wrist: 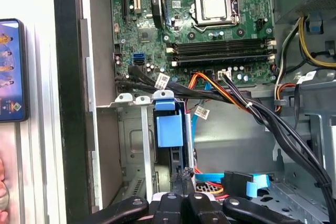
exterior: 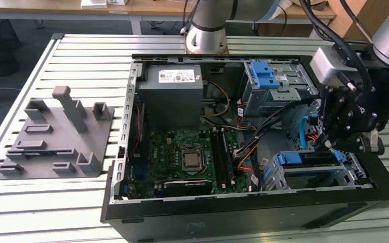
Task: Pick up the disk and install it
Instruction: 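Insert the second disk wire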
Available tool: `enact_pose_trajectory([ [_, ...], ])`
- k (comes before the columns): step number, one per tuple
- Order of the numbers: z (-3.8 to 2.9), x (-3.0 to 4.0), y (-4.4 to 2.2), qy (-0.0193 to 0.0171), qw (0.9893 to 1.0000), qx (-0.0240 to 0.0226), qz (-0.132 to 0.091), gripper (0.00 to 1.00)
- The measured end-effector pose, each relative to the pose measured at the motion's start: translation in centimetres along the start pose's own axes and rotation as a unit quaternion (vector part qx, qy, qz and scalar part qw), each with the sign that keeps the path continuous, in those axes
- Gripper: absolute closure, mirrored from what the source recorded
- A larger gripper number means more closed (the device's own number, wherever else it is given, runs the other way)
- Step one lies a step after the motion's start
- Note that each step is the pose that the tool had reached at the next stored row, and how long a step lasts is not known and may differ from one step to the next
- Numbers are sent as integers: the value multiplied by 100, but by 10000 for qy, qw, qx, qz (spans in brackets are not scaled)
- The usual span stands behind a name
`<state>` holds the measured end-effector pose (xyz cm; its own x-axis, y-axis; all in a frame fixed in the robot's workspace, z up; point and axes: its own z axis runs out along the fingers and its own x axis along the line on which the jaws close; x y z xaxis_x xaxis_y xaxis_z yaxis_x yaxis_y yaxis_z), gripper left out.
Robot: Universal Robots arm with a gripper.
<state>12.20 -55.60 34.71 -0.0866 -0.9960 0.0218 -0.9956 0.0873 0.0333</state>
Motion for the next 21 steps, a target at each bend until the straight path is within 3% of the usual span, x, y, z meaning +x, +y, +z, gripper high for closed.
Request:
enact_pose_trajectory([
  [9,-282,6,16,-1,10000,5,2,89],
  [11,-294,9,60,-4,10000,25,1,89],
  [15,-325,20,172,-9,9999,108,3,89],
  [21,-415,-25,213,-14,9999,161,4,89],
])
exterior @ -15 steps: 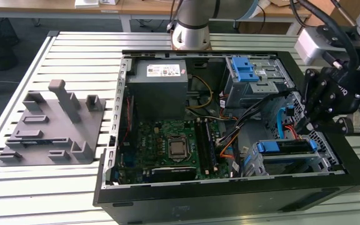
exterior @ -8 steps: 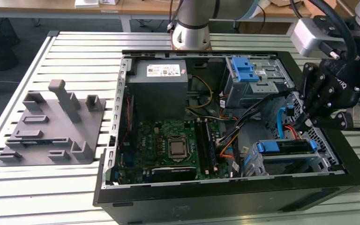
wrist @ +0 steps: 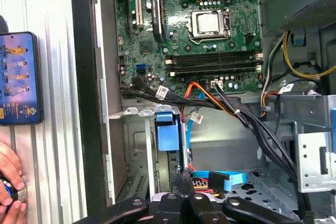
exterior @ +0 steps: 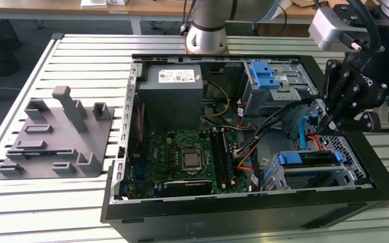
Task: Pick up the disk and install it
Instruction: 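Insert the second disk wire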
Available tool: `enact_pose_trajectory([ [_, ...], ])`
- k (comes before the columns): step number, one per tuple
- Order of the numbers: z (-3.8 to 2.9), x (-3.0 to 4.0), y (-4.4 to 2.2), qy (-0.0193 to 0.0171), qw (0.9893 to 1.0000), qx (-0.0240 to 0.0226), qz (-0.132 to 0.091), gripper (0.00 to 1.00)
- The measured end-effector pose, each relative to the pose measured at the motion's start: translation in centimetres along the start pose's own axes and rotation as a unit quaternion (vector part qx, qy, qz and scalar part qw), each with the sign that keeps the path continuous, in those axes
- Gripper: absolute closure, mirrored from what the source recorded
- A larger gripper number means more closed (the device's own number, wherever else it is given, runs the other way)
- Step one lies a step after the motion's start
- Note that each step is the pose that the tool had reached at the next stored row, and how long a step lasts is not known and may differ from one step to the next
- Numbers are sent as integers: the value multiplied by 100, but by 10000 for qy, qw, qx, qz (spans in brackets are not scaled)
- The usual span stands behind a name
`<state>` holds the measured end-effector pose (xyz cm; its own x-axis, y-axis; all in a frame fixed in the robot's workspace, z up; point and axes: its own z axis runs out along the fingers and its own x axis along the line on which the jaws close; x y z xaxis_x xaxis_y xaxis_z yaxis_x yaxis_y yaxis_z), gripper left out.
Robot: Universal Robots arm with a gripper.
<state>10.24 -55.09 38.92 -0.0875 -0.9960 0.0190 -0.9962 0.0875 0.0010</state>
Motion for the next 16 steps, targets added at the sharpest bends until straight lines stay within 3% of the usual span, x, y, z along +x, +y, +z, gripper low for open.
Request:
enact_pose_trajectory([
  [4,-26,-71,18,11,10000,22,0,89],
  [9,-34,-179,51,74,10000,51,1,89],
  [13,-37,-240,58,117,9999,56,1,89],
  [16,-38,-274,61,168,9998,62,0,89],
])
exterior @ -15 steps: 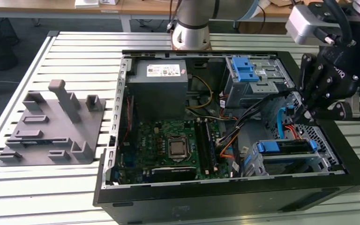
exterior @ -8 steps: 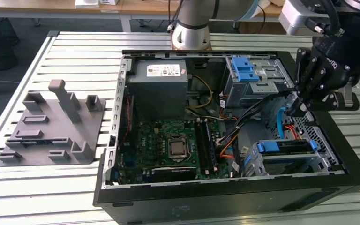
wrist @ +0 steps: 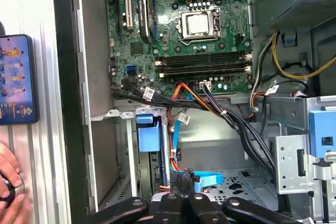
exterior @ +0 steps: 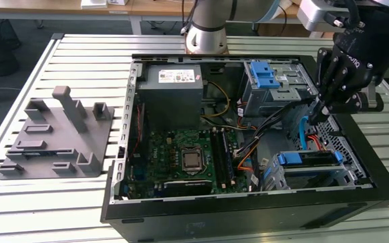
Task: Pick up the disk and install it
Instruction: 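Insert the second disk wire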
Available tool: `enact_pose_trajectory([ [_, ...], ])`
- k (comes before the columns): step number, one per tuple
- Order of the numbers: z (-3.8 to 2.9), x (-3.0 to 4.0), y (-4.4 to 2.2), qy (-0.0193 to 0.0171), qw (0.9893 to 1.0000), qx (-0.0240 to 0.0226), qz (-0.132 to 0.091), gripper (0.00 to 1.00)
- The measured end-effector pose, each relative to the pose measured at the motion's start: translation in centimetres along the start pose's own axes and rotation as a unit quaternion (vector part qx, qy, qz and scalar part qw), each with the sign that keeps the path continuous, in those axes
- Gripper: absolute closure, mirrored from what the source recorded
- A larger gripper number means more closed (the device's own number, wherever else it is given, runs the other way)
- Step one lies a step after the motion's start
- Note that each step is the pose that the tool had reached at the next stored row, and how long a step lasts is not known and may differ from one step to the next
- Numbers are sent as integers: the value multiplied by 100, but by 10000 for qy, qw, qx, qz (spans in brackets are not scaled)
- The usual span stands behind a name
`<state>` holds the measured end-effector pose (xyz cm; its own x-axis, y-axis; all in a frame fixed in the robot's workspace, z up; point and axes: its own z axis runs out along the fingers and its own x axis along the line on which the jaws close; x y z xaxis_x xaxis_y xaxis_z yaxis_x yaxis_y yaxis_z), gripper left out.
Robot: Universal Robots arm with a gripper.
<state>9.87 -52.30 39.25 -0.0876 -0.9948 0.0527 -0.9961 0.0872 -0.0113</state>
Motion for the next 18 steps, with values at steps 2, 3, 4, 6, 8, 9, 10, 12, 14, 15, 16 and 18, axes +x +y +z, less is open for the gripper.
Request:
enact_pose_trajectory([
  [2,-1,-28,3,33,10000,3,0,89],
  [3,-2,-42,4,46,10000,4,0,89],
  [4,-3,-60,5,59,10000,5,0,89],
  [6,-1,-105,9,76,10000,7,0,84],
  [8,4,-146,13,80,10000,7,2,76],
  [9,7,-163,14,81,10000,7,4,76],
  [10,11,-181,16,82,10000,7,6,76],
  [12,22,-209,19,89,10000,8,10,76],
  [14,45,-214,19,127,9999,13,15,76],
  [15,55,-216,20,150,9999,17,16,76],
  [16,66,-218,20,173,9998,21,18,76],
  [18,90,-223,20,214,9998,26,21,76],
])
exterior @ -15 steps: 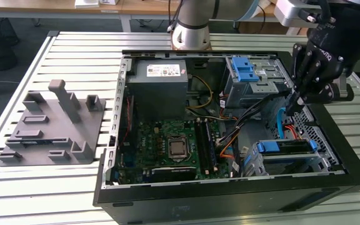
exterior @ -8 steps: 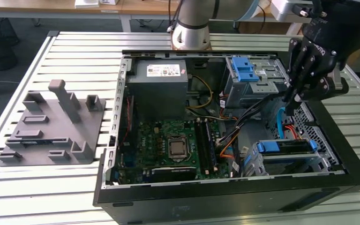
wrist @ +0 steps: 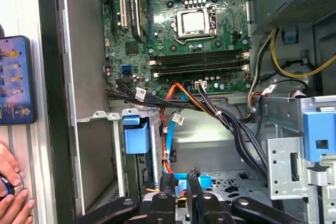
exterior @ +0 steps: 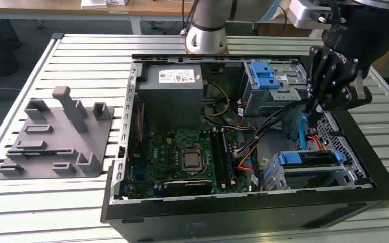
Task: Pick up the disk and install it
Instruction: 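Insert the second disk wire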
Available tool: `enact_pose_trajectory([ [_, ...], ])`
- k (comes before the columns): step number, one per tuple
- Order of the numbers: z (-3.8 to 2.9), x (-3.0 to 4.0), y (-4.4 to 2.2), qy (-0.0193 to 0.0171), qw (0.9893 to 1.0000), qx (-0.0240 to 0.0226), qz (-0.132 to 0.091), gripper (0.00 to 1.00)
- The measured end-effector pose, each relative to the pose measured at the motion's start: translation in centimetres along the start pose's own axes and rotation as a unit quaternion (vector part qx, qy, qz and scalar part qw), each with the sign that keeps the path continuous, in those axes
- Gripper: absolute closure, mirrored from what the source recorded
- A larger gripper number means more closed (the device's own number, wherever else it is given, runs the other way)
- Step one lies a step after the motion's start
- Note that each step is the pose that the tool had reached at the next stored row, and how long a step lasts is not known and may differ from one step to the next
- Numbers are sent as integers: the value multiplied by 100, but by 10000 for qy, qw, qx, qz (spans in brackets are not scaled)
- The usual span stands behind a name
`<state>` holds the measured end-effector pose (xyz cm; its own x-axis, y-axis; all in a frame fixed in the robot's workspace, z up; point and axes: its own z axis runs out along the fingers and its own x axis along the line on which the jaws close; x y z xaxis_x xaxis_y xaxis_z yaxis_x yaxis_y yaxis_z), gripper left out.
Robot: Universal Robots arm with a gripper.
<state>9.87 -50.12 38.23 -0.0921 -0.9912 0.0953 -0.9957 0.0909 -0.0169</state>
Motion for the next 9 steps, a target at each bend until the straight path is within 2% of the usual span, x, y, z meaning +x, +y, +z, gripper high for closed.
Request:
enact_pose_trajectory([
  [2,15,-4,1,65,10000,12,5,76],
  [5,21,-4,0,262,9996,44,6,76],
  [6,24,-5,0,305,9995,50,6,76],
  [7,29,-5,0,321,9995,51,5,76],
  [9,43,-7,1,323,9995,52,6,76],
])
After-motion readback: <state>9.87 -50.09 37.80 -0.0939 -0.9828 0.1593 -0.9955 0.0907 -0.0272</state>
